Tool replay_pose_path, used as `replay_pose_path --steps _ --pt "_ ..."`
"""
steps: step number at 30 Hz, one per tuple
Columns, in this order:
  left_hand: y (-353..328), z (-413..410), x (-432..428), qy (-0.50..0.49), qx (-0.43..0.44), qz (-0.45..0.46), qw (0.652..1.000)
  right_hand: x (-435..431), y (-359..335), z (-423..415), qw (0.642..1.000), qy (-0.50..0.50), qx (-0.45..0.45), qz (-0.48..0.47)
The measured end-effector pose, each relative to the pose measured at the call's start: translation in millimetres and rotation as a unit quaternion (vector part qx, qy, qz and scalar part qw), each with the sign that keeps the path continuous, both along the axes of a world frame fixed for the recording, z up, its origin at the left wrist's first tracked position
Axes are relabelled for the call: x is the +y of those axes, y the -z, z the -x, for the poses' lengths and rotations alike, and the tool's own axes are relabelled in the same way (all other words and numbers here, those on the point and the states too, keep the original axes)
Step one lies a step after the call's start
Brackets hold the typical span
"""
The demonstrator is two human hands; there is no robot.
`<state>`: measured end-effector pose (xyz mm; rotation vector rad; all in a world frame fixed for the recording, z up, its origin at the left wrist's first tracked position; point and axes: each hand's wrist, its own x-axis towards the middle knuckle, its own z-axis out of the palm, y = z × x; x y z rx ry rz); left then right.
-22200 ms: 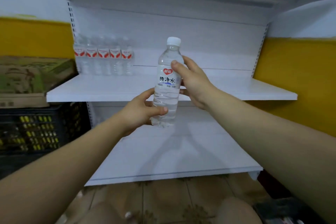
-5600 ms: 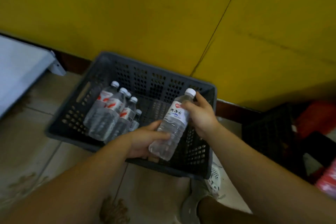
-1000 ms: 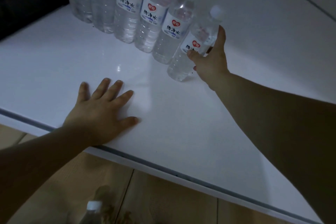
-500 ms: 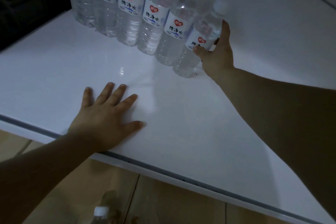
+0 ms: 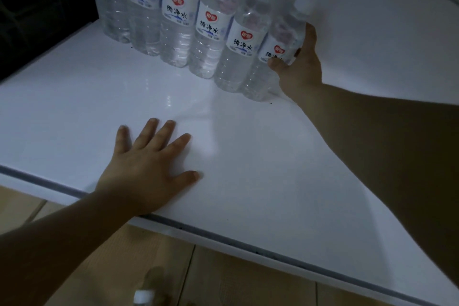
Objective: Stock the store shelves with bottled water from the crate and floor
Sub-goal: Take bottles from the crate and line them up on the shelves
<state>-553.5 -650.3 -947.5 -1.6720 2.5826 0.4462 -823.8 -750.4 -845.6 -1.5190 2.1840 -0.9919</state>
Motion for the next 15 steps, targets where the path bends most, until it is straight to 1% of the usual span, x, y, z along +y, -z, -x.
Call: replay_pose_path --steps 6,12,15 --pt "1 0 -1 0.000 -0.007 0.001 1.000 0 0 1 1.000 -0.004 0.000 -0.019" --pt "0 1 0 0.002 -0.006 0.002 1.000 3 -5 1 0.993 -0.002 -0.094 -0.075" --pt "-2 1 1 0.003 -0.008 -0.001 1.000 14 -8 -4 0.988 0.005 -0.106 -0.109"
